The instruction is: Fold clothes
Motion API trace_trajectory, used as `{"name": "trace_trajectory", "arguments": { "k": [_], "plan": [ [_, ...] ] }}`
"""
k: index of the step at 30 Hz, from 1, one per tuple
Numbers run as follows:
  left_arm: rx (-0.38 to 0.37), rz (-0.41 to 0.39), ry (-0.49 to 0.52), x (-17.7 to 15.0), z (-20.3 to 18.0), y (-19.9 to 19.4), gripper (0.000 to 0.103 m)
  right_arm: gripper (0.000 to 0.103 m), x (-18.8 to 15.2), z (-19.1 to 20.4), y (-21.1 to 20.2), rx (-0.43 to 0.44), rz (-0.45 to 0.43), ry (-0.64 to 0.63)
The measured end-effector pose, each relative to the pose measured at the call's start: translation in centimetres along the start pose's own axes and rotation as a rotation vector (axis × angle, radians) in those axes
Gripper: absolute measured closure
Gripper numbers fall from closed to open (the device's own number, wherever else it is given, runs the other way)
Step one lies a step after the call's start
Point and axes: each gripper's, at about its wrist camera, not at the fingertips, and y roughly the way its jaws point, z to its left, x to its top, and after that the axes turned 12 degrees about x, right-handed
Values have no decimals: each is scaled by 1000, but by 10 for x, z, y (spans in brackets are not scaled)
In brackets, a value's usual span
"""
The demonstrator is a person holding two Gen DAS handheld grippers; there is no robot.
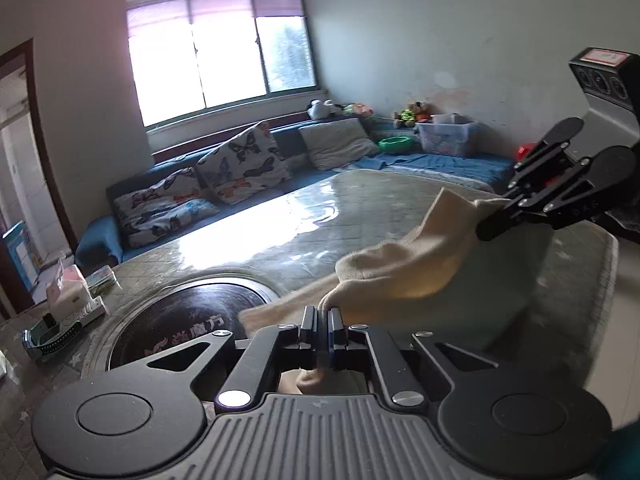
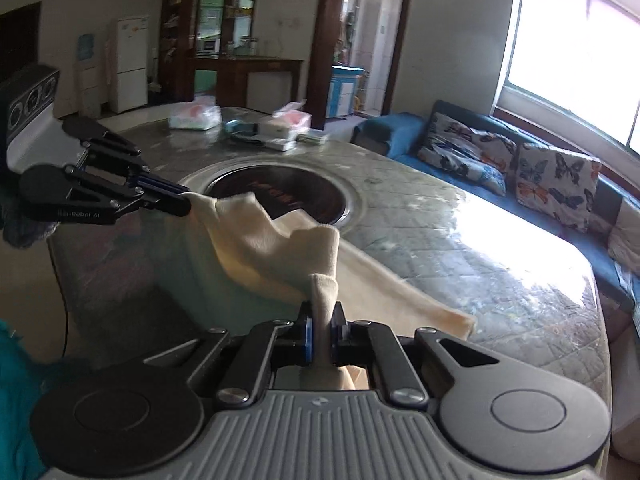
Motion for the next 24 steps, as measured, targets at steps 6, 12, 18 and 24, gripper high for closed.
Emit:
{"name": "trace_trajectory", "arguments": {
  "k": [6,12,18,24],
  "plan": [
    [73,35,-47,21,8,64,98,98,26,-52,35,-28,2,21],
    [150,117,-50,16,-2,131,97,98,27,-100,88,-79,9,123],
    [198,193,-56,9,-5,166,91,86,5,-134,124,-136,-6,283],
    [243,191,-136,16,14,149,89,81,-1,-151,107,-153,-86,398]
  ]
}}
